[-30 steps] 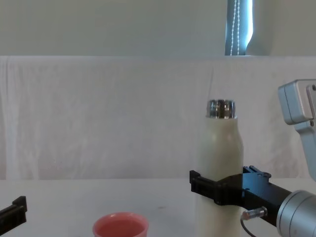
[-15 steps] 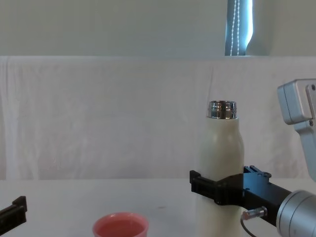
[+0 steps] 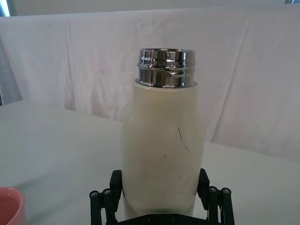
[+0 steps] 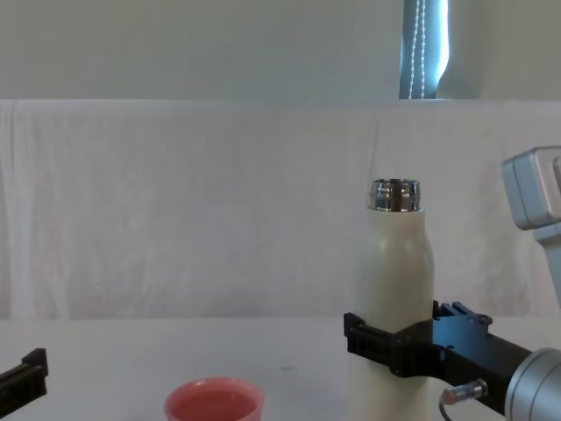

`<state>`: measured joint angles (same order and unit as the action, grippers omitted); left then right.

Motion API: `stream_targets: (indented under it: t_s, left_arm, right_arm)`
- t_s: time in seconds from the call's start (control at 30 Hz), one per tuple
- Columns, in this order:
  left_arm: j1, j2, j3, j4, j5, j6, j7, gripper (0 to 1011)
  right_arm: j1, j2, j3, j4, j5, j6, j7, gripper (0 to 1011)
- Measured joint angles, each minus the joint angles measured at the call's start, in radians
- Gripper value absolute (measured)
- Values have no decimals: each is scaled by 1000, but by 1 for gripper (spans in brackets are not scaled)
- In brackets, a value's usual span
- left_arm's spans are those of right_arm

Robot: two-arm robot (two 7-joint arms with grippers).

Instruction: Grasp the thermos with one hand and pour water into the cup lid.

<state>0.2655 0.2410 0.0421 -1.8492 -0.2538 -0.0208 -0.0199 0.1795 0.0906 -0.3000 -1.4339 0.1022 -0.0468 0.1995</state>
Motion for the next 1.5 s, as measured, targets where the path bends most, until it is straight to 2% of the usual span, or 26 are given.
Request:
stream_targets:
  t_s: [0.83, 1.1, 1.33, 1.5]
  left_arm:
    - [0, 0, 0, 0, 0, 0, 0, 1001]
    - [0, 0, 0, 0, 0, 0, 0, 1001]
    - [0, 0, 0, 0, 0, 0, 0, 1001]
    - [0, 0, 0, 0, 0, 0, 0, 1001]
  right_arm:
    - [-85, 41, 36, -92, 31, 14, 8, 1001]
    - [-137, 57, 49, -153, 36, 6, 2, 1001]
    - [-186, 63, 60, -196, 8, -12, -32, 1001]
    - [-219, 53, 68, -210, -22, -31, -61, 1001]
